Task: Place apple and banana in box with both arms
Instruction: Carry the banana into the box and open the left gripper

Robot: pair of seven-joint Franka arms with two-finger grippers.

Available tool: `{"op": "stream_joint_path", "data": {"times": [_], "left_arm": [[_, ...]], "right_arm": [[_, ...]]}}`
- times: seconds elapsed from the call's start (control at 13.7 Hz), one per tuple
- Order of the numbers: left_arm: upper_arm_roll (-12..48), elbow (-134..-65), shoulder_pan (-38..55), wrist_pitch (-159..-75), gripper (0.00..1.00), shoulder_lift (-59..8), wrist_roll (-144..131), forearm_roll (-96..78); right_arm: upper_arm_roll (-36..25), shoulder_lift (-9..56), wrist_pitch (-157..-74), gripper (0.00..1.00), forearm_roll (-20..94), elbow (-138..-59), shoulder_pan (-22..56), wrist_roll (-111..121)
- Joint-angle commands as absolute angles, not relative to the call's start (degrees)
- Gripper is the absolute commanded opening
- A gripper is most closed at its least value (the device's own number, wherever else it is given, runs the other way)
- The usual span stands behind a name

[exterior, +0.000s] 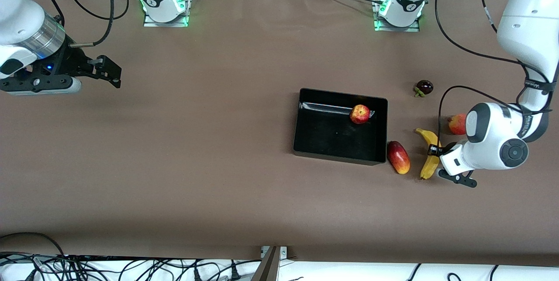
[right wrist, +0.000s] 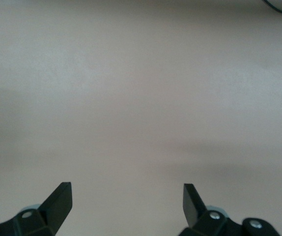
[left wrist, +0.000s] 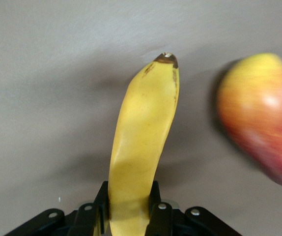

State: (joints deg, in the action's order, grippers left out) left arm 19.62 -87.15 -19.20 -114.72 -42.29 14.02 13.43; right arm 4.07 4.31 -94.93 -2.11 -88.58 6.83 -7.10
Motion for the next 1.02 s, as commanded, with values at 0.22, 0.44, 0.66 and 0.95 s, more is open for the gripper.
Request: {"op": "stream_joint_path", "data": {"times": [0.22,0.44,0.66,0.95], "left_arm": [[34.27,-80.17,-13.39,-93.61,0.00,-33.31,11.80,14.94],[34.45,-81.21,-4.77,-93.69,0.00,-33.83,-2.59,14.24],[34.37,-81.91,-0.71,-96.75,0.00,-37.60,-6.85,14.41],[34.28,-88.59,0.26,-107.47,0.00,-39.80,-6.94,15.03]], "right_arm": [[4.13,4.39,-94.83,1.00,-3.25,-87.98,6.94,-7.03],[4.04,4.39,-94.83,1.00,-3.25,-87.98,6.86,-6.94],[4.04,4.39,-94.75,1.00,-3.25,-87.98,6.86,-7.03],[3.60,4.39,-94.04,1.00,-2.72,-88.24,6.42,-7.21]]}}
